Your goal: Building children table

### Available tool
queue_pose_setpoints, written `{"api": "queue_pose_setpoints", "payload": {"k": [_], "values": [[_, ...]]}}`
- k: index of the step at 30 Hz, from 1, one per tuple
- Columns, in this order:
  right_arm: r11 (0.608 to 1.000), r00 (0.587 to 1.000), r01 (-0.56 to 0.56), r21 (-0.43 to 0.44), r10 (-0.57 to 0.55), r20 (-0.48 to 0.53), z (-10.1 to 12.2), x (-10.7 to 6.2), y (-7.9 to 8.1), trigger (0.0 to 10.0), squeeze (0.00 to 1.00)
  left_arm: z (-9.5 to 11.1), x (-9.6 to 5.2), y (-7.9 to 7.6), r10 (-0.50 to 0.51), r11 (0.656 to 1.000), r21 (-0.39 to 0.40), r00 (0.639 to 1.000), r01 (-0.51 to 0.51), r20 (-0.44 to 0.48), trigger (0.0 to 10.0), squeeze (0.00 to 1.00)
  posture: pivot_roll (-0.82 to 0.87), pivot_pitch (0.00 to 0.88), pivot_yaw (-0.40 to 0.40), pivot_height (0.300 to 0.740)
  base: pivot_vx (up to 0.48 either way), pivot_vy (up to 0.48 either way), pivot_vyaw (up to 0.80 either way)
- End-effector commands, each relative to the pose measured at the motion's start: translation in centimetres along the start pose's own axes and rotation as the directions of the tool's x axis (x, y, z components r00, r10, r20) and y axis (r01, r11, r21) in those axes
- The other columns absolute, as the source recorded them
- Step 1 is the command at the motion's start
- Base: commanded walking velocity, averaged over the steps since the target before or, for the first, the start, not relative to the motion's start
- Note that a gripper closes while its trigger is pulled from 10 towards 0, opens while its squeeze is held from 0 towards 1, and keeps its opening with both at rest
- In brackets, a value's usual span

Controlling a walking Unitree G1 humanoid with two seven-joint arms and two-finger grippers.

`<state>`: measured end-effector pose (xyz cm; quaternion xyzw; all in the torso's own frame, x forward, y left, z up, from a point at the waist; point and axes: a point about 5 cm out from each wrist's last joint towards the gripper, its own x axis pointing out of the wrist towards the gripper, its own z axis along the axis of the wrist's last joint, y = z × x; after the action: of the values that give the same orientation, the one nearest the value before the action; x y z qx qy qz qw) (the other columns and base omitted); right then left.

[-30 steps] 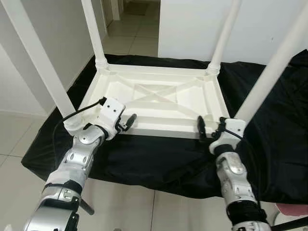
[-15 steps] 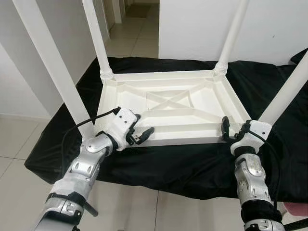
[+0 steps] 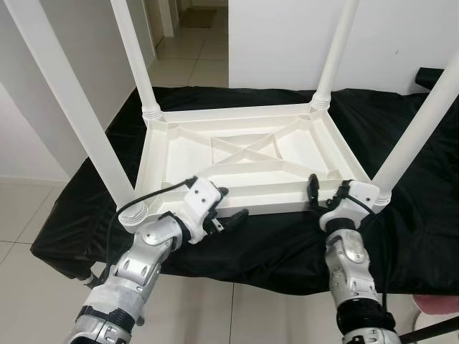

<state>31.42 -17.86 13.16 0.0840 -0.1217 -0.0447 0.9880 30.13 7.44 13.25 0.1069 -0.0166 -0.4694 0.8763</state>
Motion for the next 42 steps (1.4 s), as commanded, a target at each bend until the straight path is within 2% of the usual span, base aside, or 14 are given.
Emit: {"api": "queue_pose_setpoints", "payload": {"k": [1,6,9,12,14,24,27,29,30,32,33,34,35,42], "values": [[1.0,1.0,-0.009,-0.004,0.009,-0.014,-0.2,-0.3,0.2,10.0,0.0,-0.8,-0.2,-0.4,-0.077,0.997,-0.007,0.996,0.077,-0.045,10.0,0.0,-0.01,0.024,0.061,0.74,0.0,0.0,0.0],[1.0,1.0,-0.004,-0.002,0.004,-0.014,-0.1,-0.4,0.1,10.0,0.0,-1.5,-0.2,0.3,0.012,1.0,-0.027,0.992,-0.015,-0.123,10.0,0.0,-0.01,0.031,0.063,0.74,0.0,0.0,0.0],[1.0,1.0,0.0,-0.003,0.0,-0.012,0.0,-0.3,0.0,10.0,0.0,-1.7,-0.1,0.5,0.025,0.999,-0.024,0.989,-0.028,-0.147,10.0,0.0,-0.01,0.034,0.066,0.74,0.0,0.0,0.0],[1.0,1.0,0.008,-0.003,-0.008,-0.008,0.2,-0.3,0.0,10.0,0.0,-2.3,0.1,1.3,0.101,0.994,-0.009,0.972,-0.105,-0.212,10.0,0.0,-0.01,0.036,0.071,0.74,0.0,0.0,0.0],[1.0,1.0,0.008,-0.002,-0.008,-0.007,0.2,-0.4,0.1,10.0,0.0,-2.3,0.2,1.7,0.128,0.991,0.0,0.966,-0.131,-0.223,10.0,0.0,-0.01,0.041,0.073,0.74,0.0,0.0,0.0],[1.0,1.0,0.009,0.003,-0.009,-0.009,0.2,-0.6,0.5,10.0,0.0,-2.7,0.6,2.2,0.187,0.982,0.058,0.941,-0.178,-0.282,10.0,0.0,-0.01,0.049,0.08,0.74,0.0,0.0,0.0],[1.0,1.0,0.012,0.004,-0.012,-0.01,0.1,-0.6,0.5,10.0,0.0,-2.9,0.7,2.4,0.2,0.979,0.027,0.931,-0.202,-0.304,10.0,0.0,-0.01,0.049,0.08,0.74,0.0,0.0,0.0],[1.0,1.0,0.018,0.005,-0.018,-0.012,0.1,-0.7,0.4,10.0,0.0,-3.1,0.8,2.3,0.186,0.978,-0.024,0.925,-0.206,-0.331,10.0,0.0,-0.01,0.052,0.083,0.74,0.0,0.0,0.0],[1.0,1.0,0.022,0.007,-0.022,-0.014,0.0,-0.7,0.4,10.0,0.0,-3.1,0.9,2.6,0.198,0.97,-0.069,0.921,-0.233,-0.335,9.6,0.0,0.0,0.057,0.087,0.74,0.0,0.0,0.0],[1.0,1.0,0.022,0.007,-0.022,-0.014,0.0,-0.7,0.4,10.0,0.0,-3.1,0.9,2.6,0.198,0.97,-0.069,0.921,-0.233,-0.335,9.6,0.0,0.0,0.057,0.087,0.74,0.0,0.0,0.0],[1.0,1.0,0.023,0.008,-0.022,-0.014,0.0,-0.8,0.5,10.0,0.0,-3.1,0.9,2.7,0.205,0.964,-0.094,0.921,-0.248,-0.33,5.7,0.0,0.0,0.059,0.09,0.74,0.0,0.0,0.0],[1.0,1.0,0.023,0.008,-0.022,-0.014,0.0,-0.8,0.5,10.0,0.0,-3.1,0.9,2.7,0.205,0.964,-0.094,0.921,-0.248,-0.33,5.7,0.0,0.0,0.059,0.09,0.74,0.0,0.0,0.0],[1.0,1.0,0.025,0.01,-0.025,-0.015,0.0,-0.8,0.6,10.0,0.0,-2.7,1.1,3.0,0.238,0.951,-0.118,0.921,-0.285,-0.309,0.0,0.0,0.0,0.062,0.094,0.74,0.0,0.0,0.0],[0.999,0.999,0.032,0.013,-0.032,-0.018,0.0,-0.8,0.7,10.0,0.0,-2.3,1.3,3.1,0.249,0.95,-0.11,0.923,-0.291,-0.293,0.0,0.0,0.0,0.065,0.095,0.74,0.0,0.0,0.0]]}}
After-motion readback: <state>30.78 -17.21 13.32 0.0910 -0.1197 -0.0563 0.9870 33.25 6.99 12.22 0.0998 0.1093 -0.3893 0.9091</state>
